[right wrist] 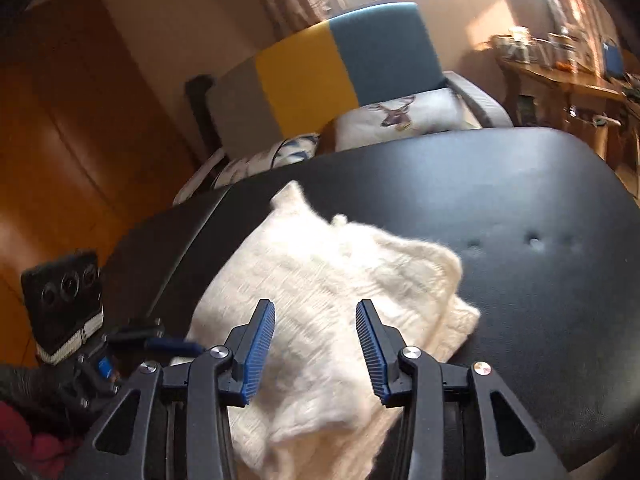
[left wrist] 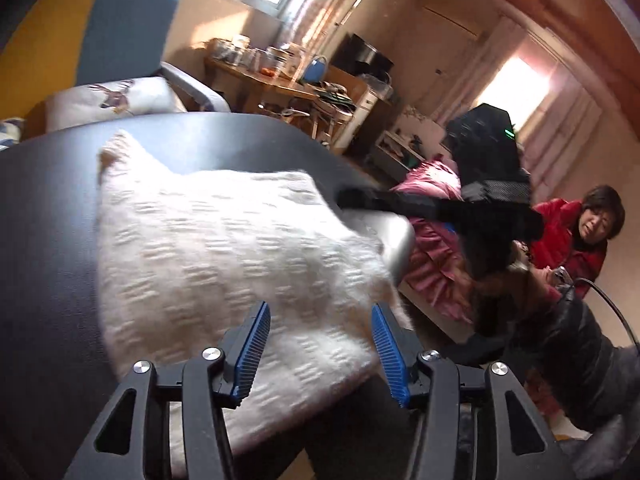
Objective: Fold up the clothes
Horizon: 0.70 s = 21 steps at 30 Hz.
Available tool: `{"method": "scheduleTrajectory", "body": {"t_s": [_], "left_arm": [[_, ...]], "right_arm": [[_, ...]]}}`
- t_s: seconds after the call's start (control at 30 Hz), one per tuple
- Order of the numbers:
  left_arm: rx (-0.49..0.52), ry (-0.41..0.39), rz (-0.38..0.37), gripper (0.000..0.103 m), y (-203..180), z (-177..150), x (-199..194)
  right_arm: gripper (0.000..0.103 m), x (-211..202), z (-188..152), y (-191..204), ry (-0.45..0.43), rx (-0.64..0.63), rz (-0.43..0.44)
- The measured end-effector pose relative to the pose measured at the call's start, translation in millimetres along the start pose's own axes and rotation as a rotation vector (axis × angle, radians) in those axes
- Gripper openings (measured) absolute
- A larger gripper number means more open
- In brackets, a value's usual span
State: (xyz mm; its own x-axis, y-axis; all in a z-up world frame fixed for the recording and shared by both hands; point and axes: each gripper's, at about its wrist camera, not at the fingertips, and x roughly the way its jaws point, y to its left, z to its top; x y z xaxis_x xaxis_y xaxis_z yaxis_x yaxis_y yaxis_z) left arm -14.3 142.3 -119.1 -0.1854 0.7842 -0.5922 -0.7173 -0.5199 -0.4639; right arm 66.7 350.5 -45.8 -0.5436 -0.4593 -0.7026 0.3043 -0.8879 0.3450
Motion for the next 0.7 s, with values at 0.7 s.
{"method": "scheduleTrajectory", "body": {"t_s": [0.7], "left_arm": [[-0.32, 0.019, 0.029, 0.092, 122.3, 42.1, -7.5]], "right_arm": [[0.068, -2.2, -50.8, -94.9, -0.117, 0.622, 0.166]]}}
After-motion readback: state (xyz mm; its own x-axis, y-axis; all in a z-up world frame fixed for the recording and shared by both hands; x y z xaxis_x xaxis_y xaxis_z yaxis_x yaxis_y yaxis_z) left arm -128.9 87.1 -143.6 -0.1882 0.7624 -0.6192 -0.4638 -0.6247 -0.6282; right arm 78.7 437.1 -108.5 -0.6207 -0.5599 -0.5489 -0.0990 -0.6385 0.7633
